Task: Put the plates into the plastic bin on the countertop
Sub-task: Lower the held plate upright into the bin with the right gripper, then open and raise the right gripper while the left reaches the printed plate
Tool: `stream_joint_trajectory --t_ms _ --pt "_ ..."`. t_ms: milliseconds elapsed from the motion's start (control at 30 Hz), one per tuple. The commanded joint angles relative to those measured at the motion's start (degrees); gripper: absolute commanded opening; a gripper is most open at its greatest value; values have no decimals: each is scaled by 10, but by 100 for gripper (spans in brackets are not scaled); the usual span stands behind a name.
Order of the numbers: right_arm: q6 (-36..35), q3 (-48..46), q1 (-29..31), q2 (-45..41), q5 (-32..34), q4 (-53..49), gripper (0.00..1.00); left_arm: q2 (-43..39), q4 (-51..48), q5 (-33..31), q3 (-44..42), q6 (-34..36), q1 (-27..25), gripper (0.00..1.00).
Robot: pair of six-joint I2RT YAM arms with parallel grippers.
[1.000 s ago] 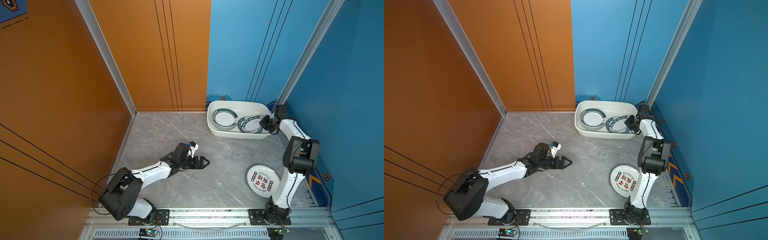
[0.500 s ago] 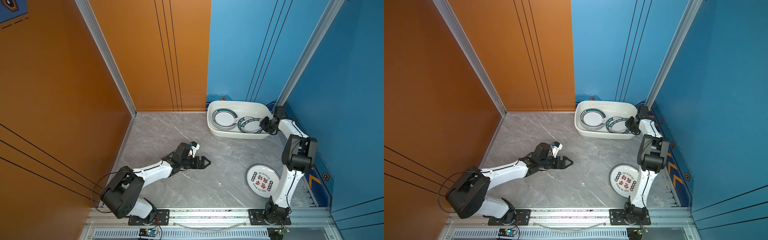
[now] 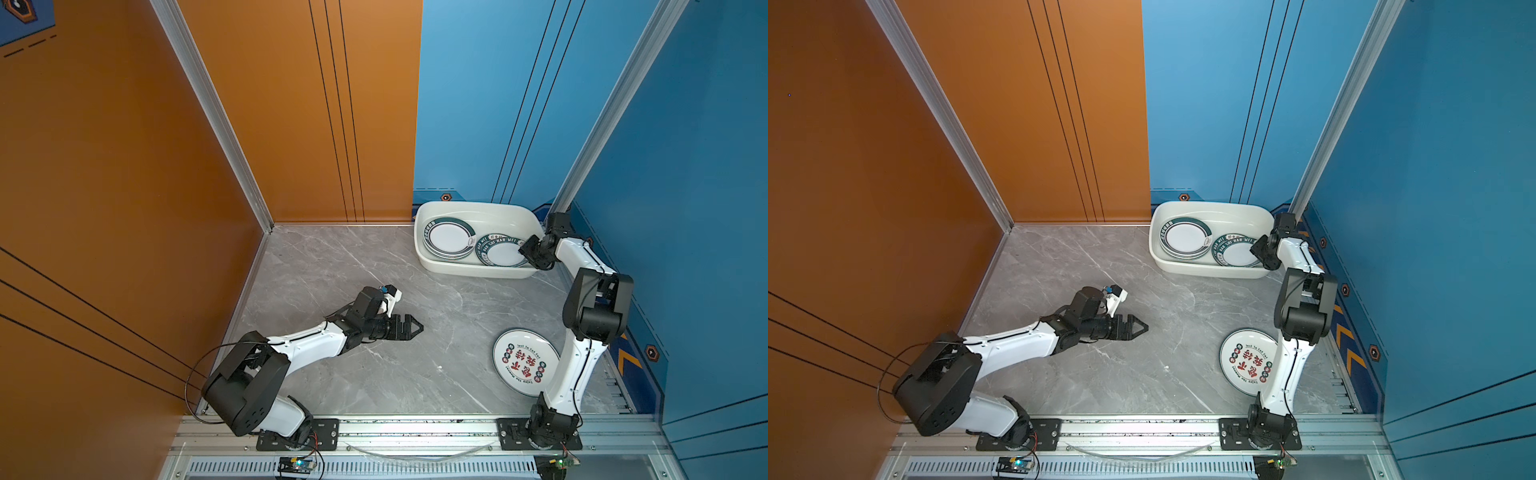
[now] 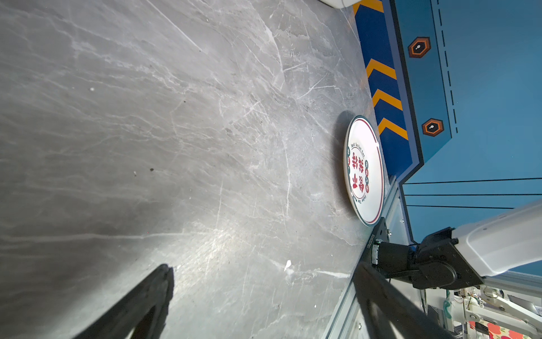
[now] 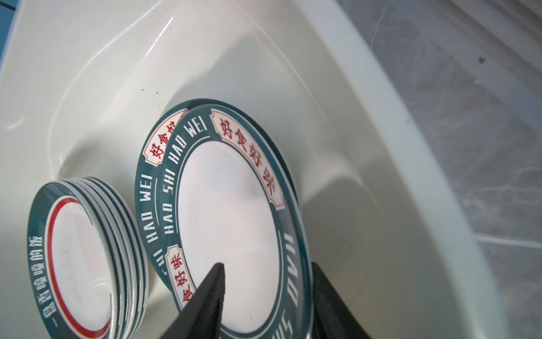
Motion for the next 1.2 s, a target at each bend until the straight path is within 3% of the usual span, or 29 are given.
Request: stream_joint_trajectory --t_ms 0,367,567,900,1167 --pt "-25 21 3 -15 44 -52 51 1 -2 -4 21 2 -8 98" --pt "-38 31 16 -55 78 -67 52 3 -8 -10 35 0 -21 98" --pt "-60 9 49 -128 100 -67 52 48 -8 -22 85 -9 -62 99" --pt "-74 -229 90 -337 93 2 52 217 22 -38 234 -62 -154 97" --pt "-69 -352 95 -438 59 18 52 346 25 -49 340 -108 -195 90"
